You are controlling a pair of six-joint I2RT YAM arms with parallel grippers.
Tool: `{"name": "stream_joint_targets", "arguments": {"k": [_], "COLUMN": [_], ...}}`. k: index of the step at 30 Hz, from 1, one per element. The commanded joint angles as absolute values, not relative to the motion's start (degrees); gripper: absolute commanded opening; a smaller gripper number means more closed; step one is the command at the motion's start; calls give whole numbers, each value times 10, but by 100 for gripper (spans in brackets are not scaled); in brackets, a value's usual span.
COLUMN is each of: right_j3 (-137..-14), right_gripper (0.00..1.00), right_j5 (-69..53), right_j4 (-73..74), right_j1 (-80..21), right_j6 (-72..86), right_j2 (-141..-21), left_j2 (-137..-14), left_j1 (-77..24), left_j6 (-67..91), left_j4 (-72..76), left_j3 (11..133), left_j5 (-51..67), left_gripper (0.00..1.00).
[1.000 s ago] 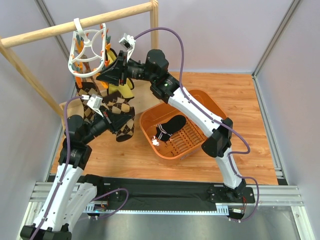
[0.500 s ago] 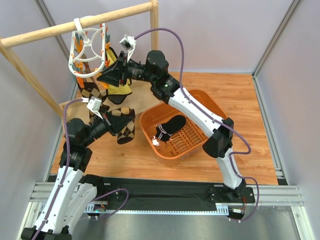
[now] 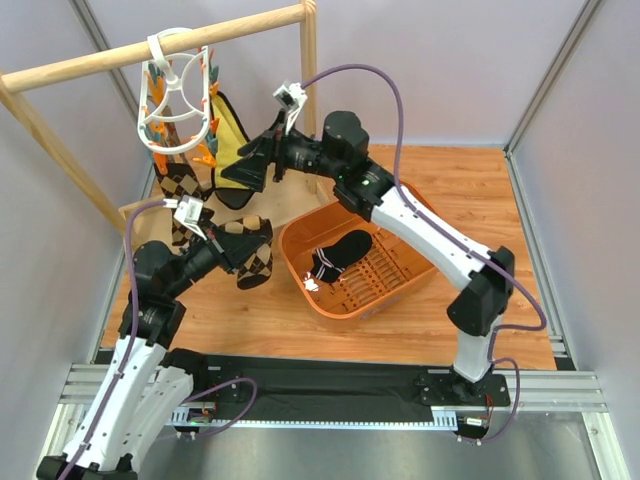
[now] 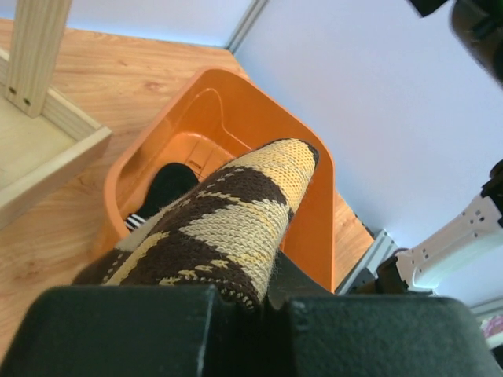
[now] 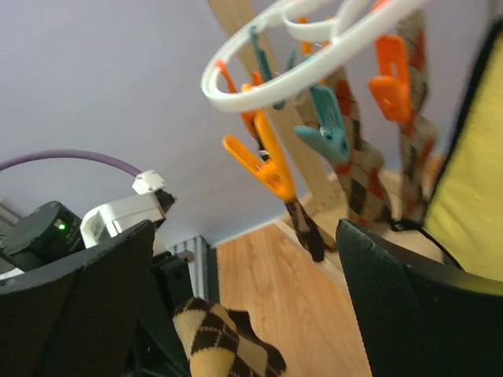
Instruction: Remove the socks clipped to the hanger
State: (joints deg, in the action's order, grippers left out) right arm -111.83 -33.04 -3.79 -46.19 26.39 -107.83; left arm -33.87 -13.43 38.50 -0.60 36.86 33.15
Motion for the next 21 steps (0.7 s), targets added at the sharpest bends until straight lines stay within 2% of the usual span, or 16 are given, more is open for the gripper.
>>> {"name": "stream_joint_targets", "arguments": {"k": [1,4,10,15,18,19,21], "right_j3": [-1072,-1033,-905,-840,-838,-839,-839], "right_gripper": [100,100,100,100,100,100,100], "right_j5": [-220,-72,50,119,134,139,156], "right_j4": [42,149,167,183,206,212,226], "right_j1": [-455,-452,-449,-448,-448,-448,-447], "right_j6": [239,245,194,161,148,143,142], "right_j2": [-956,-859,-681,-585,-569,-567,-565], "left_j2": [-341,-359,-499,-655,-724,-751,-771], "left_j1": [-182,-254,-411,-447,-451,-452,-452], "left_j6": [385,363,306,295,287,283,278], "left_j4": [13,23,65,123,122,109,91], "left_j3": [378,394,471,547,588,598,628], "left_j5": [278,210,103,104,102,103,103], "left_gripper": [0,0,0,2,12,32,48]}}
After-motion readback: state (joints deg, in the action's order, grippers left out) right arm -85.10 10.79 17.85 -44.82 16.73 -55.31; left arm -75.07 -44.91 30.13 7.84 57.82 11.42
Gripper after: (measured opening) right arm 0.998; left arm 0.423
